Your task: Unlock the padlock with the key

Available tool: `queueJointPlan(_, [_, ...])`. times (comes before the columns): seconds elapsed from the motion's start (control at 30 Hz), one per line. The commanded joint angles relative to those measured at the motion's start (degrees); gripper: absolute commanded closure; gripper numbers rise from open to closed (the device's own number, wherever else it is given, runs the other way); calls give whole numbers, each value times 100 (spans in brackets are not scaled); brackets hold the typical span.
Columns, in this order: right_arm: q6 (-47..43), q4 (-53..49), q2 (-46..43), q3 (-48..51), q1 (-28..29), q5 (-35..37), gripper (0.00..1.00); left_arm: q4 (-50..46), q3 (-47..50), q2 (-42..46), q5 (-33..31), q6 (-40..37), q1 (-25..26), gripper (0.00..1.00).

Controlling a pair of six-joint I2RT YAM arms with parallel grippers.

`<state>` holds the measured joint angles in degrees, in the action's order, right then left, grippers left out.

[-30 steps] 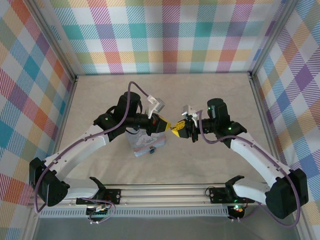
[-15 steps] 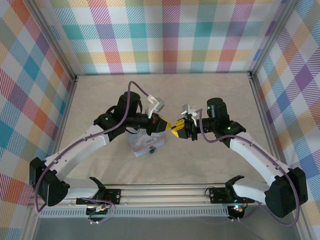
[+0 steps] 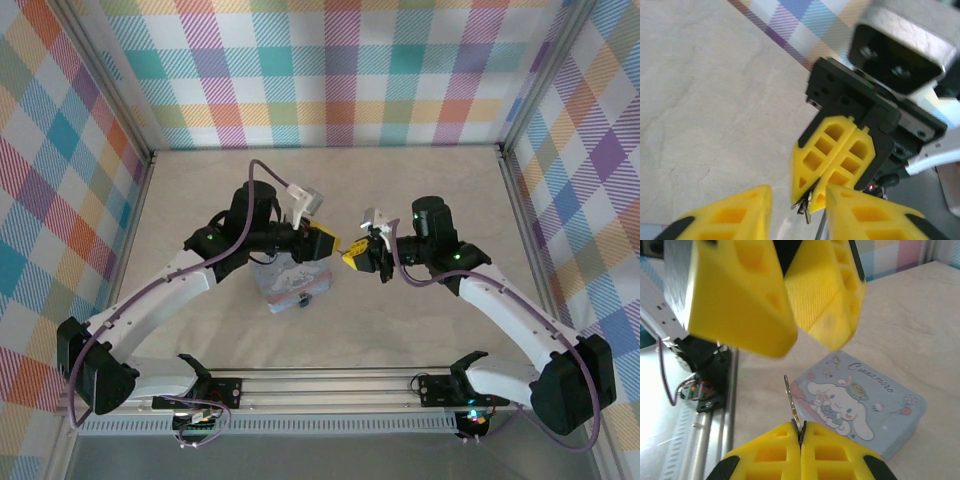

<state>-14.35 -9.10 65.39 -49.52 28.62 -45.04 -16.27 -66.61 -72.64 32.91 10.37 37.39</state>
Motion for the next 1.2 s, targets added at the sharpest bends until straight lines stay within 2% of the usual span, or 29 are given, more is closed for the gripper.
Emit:
queueJointPlan(0.0, [-324, -187, -151, -156, 71, 579, 100, 304, -71, 182, -458, 612, -133, 58])
queueJointPlan(0.13, [-578, -189, -205, -129, 248, 1481, 100, 93, -152, 86, -856, 1408, -197, 54])
queueJointPlan(0.3, [-1149, 125, -263, 25, 723, 3335, 100, -381, -267, -191, -1203, 3115, -246, 54])
queueJointPlan(0.4, [-1546, 409, -247, 115, 984, 4266, 100, -377, -172, -308, -1477, 4519, -244, 62])
queueJointPlan(0.5, [-1980, 568, -156, 141, 1235, 4941, 100, -371, -136, -355, -1683, 5571, -219, 66])
queueJointPlan(0.6, [-2431, 755, -14, 170, 1501, 5511, 100, -808, -360, -484, -1773, 6044, -191, 67])
queueJointPlan(0.73, [-2725, 977, 153, 179, 1704, 5846, 100, -1046, -478, -667, -1610, 6337, -136, 66])
queueJointPlan(0.93, [-2846, 1115, 361, 132, 1866, 5923, 100, -360, -149, -845, -1241, 6793, -52, 66])
queueJointPlan(1.17, [-2839, 1112, 466, 91, 1971, 5892, 100, -344, -168, -906, -1286, 6816, -30, 68])
